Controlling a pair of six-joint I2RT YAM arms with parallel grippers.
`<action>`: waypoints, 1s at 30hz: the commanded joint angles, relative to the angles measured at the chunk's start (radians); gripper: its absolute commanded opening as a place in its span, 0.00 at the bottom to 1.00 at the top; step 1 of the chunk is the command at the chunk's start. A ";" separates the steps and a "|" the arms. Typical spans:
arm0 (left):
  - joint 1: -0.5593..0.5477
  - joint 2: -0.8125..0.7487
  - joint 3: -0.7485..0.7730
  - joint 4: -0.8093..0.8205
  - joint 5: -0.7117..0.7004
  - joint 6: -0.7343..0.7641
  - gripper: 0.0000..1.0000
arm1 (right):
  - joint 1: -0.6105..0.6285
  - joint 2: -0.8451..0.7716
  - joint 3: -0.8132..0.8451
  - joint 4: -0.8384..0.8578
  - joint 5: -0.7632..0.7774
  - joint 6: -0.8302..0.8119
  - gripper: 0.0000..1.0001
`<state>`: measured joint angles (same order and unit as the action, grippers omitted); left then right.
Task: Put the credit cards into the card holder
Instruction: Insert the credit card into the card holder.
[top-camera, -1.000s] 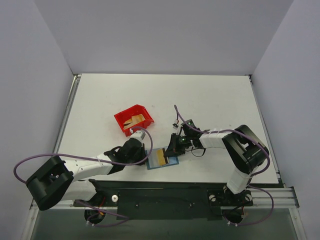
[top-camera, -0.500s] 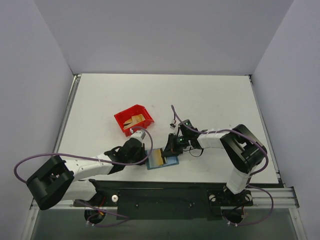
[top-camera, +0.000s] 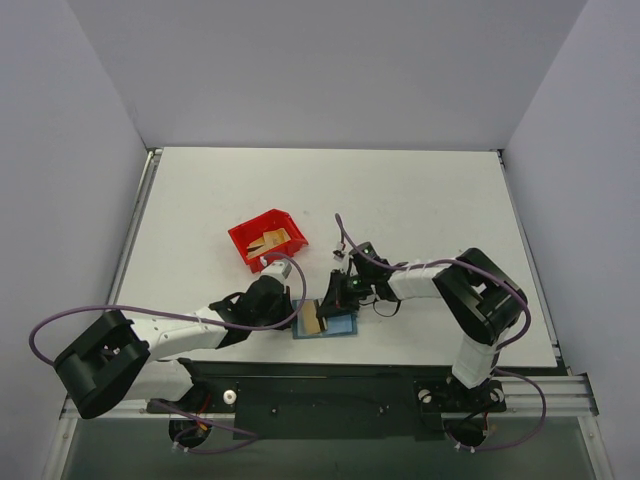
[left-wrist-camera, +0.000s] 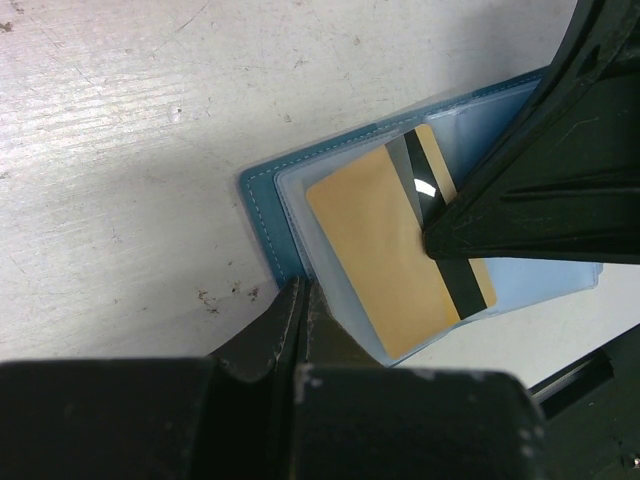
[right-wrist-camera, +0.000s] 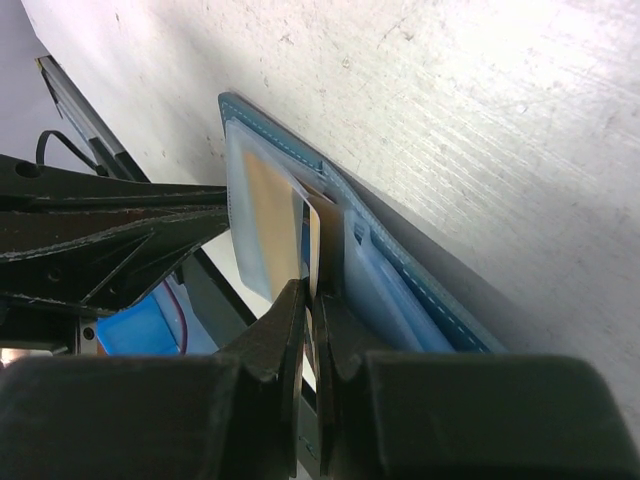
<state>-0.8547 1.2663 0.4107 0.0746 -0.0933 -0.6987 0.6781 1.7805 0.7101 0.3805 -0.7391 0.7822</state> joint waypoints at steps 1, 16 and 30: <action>-0.006 0.024 -0.006 0.013 0.023 -0.004 0.00 | 0.032 0.020 -0.035 0.012 0.099 0.044 0.00; -0.043 -0.047 -0.075 0.005 0.024 -0.074 0.00 | 0.064 0.037 -0.130 0.242 0.207 0.264 0.00; -0.050 0.011 -0.066 0.036 0.009 -0.073 0.00 | 0.113 0.051 -0.132 0.290 0.158 0.212 0.00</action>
<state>-0.8818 1.2259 0.3542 0.1173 -0.1364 -0.7555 0.7383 1.7794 0.5919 0.6640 -0.6376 1.0431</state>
